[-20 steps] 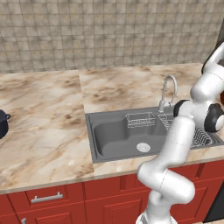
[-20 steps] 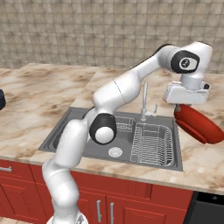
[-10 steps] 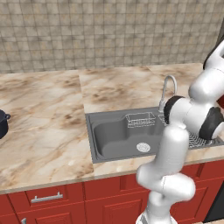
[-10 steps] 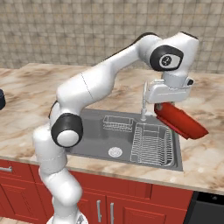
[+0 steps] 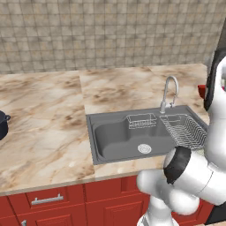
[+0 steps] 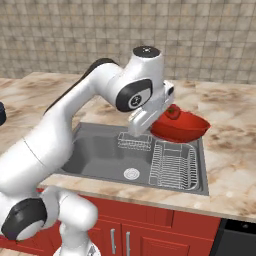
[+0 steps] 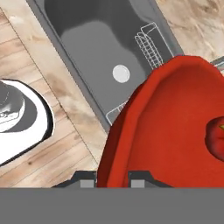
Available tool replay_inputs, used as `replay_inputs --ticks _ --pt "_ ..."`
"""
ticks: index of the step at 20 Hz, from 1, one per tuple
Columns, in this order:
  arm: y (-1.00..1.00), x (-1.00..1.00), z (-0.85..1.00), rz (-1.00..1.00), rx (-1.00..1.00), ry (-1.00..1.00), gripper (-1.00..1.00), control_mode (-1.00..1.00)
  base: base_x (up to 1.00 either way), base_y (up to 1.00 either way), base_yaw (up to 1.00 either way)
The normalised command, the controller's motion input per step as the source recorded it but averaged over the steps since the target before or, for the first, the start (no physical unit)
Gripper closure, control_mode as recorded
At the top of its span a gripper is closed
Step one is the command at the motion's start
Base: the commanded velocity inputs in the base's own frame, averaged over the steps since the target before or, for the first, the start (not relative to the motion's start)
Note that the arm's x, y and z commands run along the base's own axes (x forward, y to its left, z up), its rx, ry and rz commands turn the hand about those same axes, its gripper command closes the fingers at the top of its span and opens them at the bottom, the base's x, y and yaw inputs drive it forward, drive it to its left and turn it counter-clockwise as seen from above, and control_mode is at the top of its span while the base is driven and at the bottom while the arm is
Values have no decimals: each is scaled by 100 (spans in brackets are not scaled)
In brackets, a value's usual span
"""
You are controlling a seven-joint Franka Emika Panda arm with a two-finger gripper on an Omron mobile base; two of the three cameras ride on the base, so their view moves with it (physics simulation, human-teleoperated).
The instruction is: Pick the bell pepper from the sink and place it in the bowl. Then pick the bowl and place it in the microwave. Then close the microwave door and press the start button.
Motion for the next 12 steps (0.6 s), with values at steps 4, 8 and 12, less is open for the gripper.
replay_inputs --ticks 4,8,12 --pt "100 0 0 33 -30 -37 100 -100 0 0 0" --pt "84 -10 23 25 -21 -4 100 -100 0 0 0" --pt "43 -16 20 16 -5 0 100 -100 0 0 0"
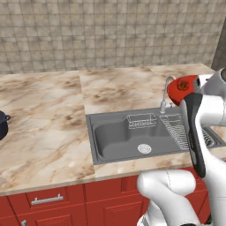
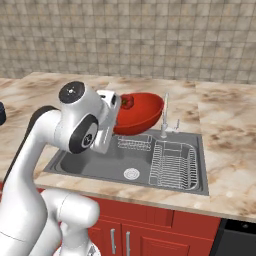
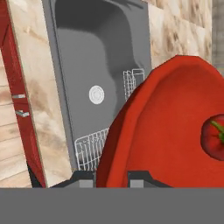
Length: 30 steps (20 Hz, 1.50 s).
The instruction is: Pick the bell pepper from the sink and place it in the bowl. Then pick the bowl and place it in the microwave. Then close the microwave door and press the start button.
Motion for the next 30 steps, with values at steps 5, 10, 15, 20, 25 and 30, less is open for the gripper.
replay_inputs --ticks 5,10,15,20,25,30 --pt "42 -5 21 10 -4 -4 100 -100 0 0 0" --pt "26 -17 29 7 0 -2 100 -100 0 0 0" --pt "2 -29 24 8 11 0 100 -100 0 0 0" --pt "9 -30 9 13 16 6 100 -100 0 0 0" --pt "33 -17 1 6 8 11 100 -100 0 0 0" --pt "21 -12 0 3 4 8 100 -100 0 0 0"
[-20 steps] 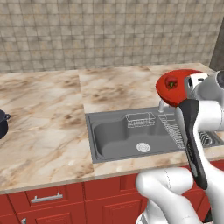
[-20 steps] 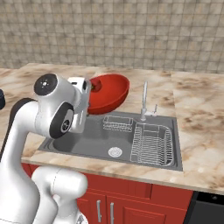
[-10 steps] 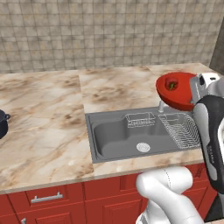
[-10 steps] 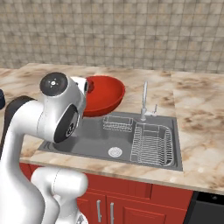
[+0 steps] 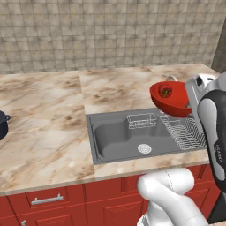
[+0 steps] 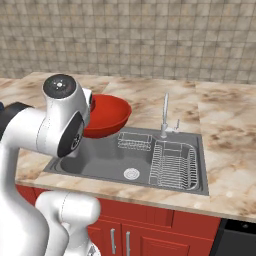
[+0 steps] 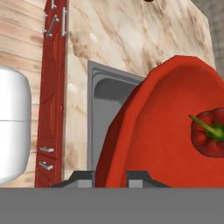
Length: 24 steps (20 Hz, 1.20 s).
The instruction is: Pick the bell pepper from the sink and place it in the bowl. Then pick the bowl and place it in the microwave. Then close the microwave door and press the start button.
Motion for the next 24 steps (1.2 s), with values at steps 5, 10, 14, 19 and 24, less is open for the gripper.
replay_inputs --ticks 5,10,14,19,24 --pt "1 0 -1 0 0 2 100 100 -13 0 0" --pt "0 0 0 0 0 0 100 100 -80 0 0" --pt "0 0 0 0 0 0 100 100 -82 0 0" --pt "0 0 0 0 0 0 100 100 -19 6 4" --pt "0 0 0 0 0 0 100 100 -14 0 45"
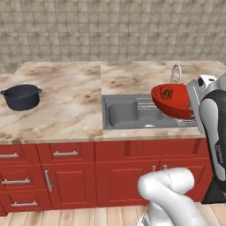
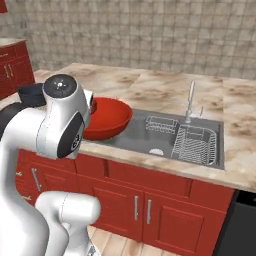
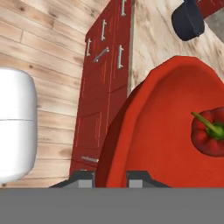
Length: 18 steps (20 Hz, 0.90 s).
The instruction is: Pick the bell pepper from the sink and place it in the bowl. Then pick the bowl and place it in the microwave. Then close the microwave door and press the start button.
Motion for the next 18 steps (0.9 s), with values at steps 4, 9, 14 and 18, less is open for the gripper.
replay_inputs --ticks 4,9,14,18 --pt "0 0 0 0 0 0 100 100 -21 0 74" --pt "0 0 0 0 0 0 100 100 -11 3 82" --pt "0 0 0 0 0 0 100 100 0 18 78" --pt "0 0 0 0 0 0 100 100 18 30 67"
